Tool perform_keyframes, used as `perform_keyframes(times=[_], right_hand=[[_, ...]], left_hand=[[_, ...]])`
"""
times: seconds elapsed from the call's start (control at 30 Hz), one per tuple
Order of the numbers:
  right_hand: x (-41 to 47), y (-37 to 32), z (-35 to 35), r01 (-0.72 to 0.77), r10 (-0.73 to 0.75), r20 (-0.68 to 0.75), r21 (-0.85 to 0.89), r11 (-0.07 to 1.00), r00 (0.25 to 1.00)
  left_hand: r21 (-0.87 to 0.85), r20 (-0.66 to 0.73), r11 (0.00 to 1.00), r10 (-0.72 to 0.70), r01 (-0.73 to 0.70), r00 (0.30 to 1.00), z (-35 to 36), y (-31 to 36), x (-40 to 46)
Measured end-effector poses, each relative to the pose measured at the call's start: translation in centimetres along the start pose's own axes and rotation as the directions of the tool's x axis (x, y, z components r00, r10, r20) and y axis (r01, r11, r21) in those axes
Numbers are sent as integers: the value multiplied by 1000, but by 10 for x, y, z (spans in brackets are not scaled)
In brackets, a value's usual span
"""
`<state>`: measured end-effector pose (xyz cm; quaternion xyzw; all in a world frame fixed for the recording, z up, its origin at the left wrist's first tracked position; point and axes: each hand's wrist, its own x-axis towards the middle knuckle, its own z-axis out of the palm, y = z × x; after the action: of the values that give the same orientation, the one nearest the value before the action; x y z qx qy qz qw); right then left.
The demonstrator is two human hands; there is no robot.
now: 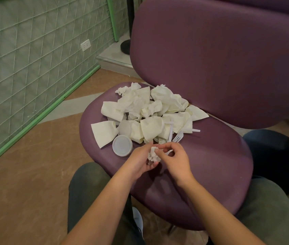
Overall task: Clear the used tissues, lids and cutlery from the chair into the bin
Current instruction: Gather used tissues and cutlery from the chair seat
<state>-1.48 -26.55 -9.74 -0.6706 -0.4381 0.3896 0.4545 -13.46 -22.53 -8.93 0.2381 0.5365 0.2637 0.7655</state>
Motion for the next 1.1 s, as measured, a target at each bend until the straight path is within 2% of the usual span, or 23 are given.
perform_keyframes(times=[0.1, 0.27, 0.33, 0.43, 0.5, 0.6, 0.63, 0.7, 0.77, 0.87, 0.97, 1.03, 1.1], right_hand=[[3, 3, 7, -37, 38, 11, -58, 998, 999], [13, 12, 11, -9, 18, 43, -210, 978, 999], [17, 18, 11, 58, 6, 145, -431, 901, 989], [19, 23, 14, 182, 9, 262, -693, 698, 965], [17, 26, 16, 229, -32, 271, -738, 635, 962], [14, 31, 15, 241, -79, 248, -738, 630, 965], [13, 33, 14, 236, -81, 243, -725, 647, 967], [9, 36, 13, 188, -72, 203, -636, 748, 976], [7, 36, 11, 114, -55, 134, -486, 867, 989], [5, 25, 8, -9, 23, 53, -244, 970, 998], [0, 11, 6, -130, 121, 102, 88, 988, 987], [-3, 2, 5, -141, 114, 160, 170, 975, 981], [-4, -2, 9, -152, 124, 164, 171, 973, 979]], left_hand=[[48, -7, 999, 2, -2, 1000, -3, -2, -2], [77, -145, 997, 30, -19, 989, -15, -4, -2], [124, -158, 992, 28, -8, 987, -20, -4, -4], [175, -141, 984, 66, -41, 988, -26, -5, -5], [178, -130, 982, 88, -64, 988, -28, -5, -5], [136, -175, 988, 92, -69, 980, -30, -3, -6], [129, -182, 989, 91, -68, 979, -30, -2, -7], [140, -175, 988, 88, -64, 981, -30, -1, -7], [142, -161, 988, 75, -52, 984, -27, -1, -8], [140, -151, 988, 83, -62, 985, -22, -3, -6], [149, -118, 987, 82, -64, 990, -16, -5, -5], [131, -77, 989, 73, -63, 994, -13, -6, -3], [82, -45, 995, 65, -61, 997, -11, -7, -2]])
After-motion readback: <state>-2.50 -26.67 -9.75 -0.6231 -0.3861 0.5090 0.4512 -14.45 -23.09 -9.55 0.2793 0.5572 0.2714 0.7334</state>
